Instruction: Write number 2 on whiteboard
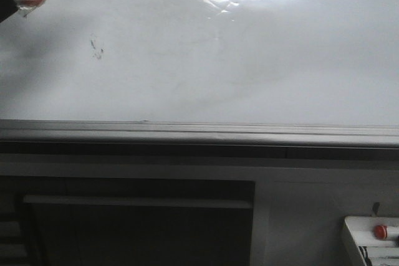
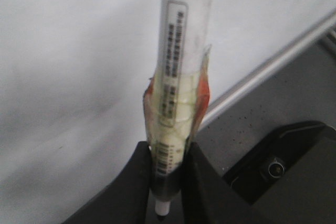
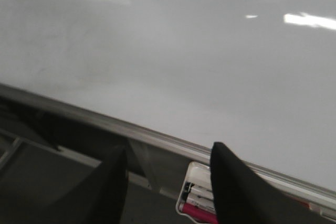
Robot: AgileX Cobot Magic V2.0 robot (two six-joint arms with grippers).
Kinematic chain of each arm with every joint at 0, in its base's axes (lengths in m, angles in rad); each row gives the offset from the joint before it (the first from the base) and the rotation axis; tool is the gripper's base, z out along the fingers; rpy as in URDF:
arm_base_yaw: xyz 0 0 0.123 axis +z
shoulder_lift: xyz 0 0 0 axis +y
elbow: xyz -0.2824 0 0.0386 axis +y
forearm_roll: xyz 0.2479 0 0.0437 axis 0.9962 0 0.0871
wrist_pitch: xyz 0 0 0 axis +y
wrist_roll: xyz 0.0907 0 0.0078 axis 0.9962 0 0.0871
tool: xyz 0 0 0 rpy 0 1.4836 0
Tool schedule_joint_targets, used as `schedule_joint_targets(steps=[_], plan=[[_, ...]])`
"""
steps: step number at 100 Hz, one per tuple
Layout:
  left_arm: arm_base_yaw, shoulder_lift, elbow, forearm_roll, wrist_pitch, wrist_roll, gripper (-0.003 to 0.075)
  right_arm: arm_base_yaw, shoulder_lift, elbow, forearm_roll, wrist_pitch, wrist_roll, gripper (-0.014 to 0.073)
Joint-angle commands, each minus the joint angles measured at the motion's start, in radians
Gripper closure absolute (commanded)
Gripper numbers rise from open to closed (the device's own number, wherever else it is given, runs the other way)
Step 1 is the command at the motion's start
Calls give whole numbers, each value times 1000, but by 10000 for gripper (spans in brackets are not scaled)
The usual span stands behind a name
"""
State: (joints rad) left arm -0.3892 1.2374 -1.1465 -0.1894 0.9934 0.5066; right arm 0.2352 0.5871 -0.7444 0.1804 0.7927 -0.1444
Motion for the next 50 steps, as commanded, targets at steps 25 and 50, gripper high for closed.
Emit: schedule_joint_targets(steps=[25, 50], plan=[[-268, -27, -134, -10, 180, 127, 738, 341, 370, -246, 16, 87, -135, 273], [-389, -27, -134, 47, 211, 158, 738, 371, 549, -415, 223, 221, -403, 273]])
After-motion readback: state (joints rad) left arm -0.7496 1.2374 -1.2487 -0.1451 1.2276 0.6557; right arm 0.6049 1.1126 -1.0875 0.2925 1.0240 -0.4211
